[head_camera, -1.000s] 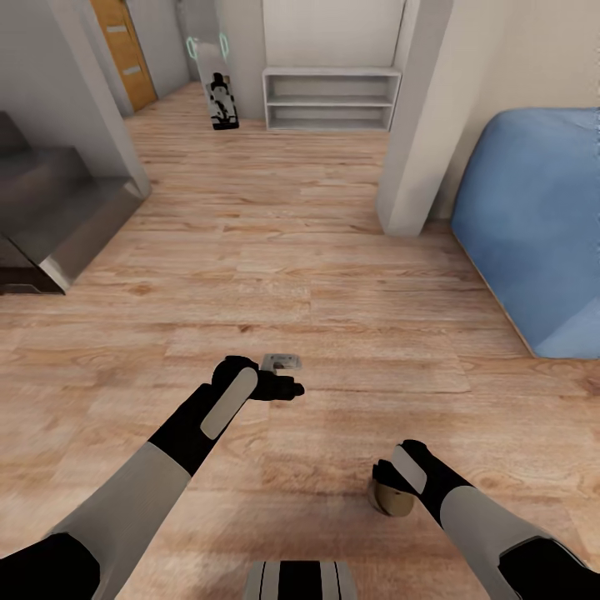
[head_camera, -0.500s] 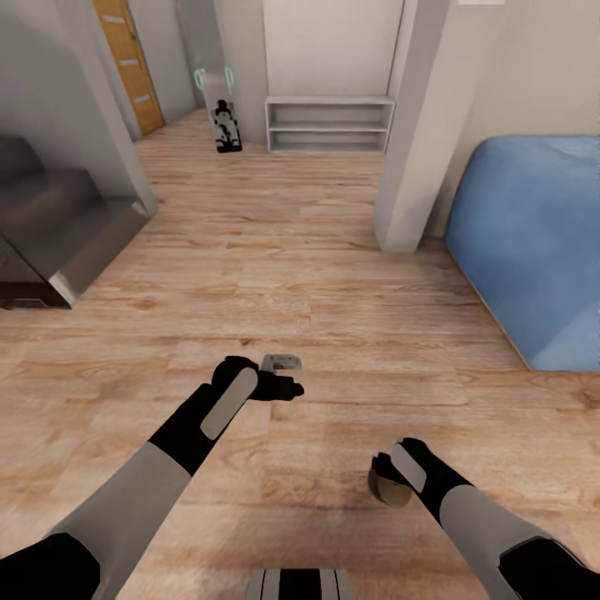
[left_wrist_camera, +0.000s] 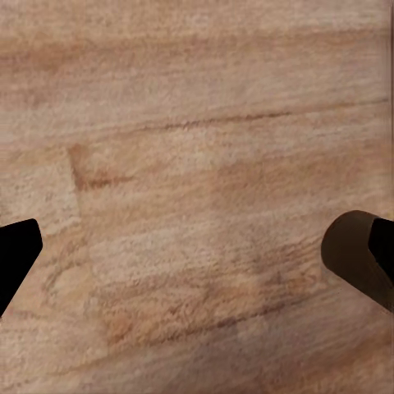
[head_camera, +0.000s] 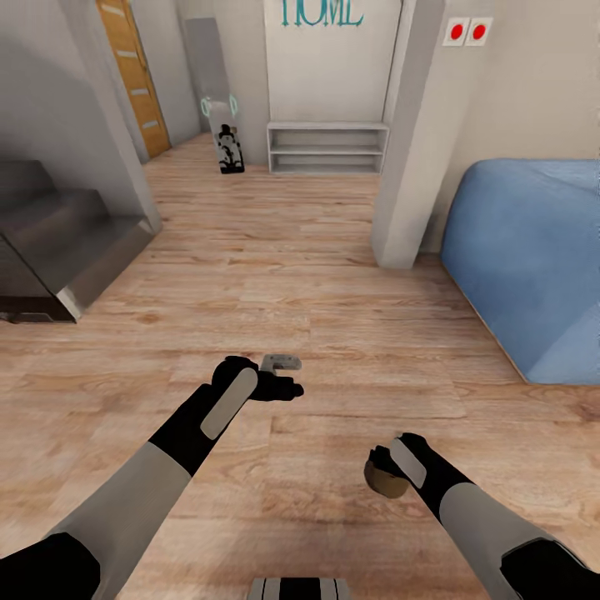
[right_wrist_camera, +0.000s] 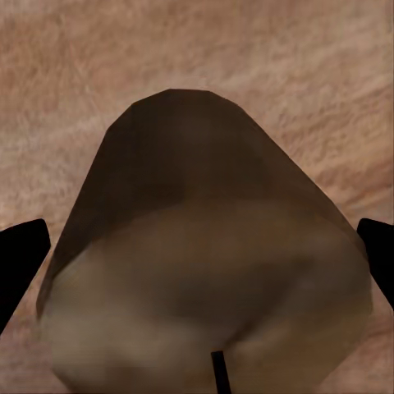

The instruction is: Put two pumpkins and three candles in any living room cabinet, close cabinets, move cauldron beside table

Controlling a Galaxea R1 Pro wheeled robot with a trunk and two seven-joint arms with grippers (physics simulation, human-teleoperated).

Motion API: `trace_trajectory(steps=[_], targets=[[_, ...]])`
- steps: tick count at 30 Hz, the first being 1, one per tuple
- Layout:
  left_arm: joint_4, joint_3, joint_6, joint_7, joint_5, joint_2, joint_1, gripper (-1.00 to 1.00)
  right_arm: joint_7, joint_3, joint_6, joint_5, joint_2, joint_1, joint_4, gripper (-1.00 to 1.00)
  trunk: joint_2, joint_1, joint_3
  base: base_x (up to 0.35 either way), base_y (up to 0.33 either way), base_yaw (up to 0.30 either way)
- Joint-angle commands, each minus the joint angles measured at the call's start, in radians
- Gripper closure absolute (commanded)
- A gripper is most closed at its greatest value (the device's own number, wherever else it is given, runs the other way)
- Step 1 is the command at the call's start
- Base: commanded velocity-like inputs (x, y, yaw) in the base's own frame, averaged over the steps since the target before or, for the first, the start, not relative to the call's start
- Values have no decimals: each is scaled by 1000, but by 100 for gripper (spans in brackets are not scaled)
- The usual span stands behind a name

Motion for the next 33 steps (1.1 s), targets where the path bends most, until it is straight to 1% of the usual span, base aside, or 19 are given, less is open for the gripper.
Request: trace_trajectory(steps=[1,7,11,15,20,27,33], targets=[[-1,-1,2,10,10,0,-1,-100,-8,7,5,-12,-1,0,-7,100,0,-1,3,0,0,0],[-1,-1,2,10,10,0,-1,-100,-1,6,4,-13,-2,0,-16,100,1,-3,26,-53,0,0],[-1,-1,2,10,10,0,-2,-100,41,3,4,-13,-4,1,-18,100,2,-5,42,-263,0,-8],[-1,-1,2,10,10,0,-1,-100,66,2,4,-13,-7,2,-18,100,3,-7,57,-315,0,-119],[-1,-1,2,10,10,0,-1,-100,84,2,4,-13,-10,3,-18,100,4,-9,77,-332,0,-237],[-1,0,2,9,11,0,-1,-100,89,1,4,-14,-12,3,-18,100,6,-12,104,-325,0,-282],[-1,0,3,7,13,0,-2,-100,90,1,4,-14,-12,3,-17,100,7,-15,127,-96,0,-291]])
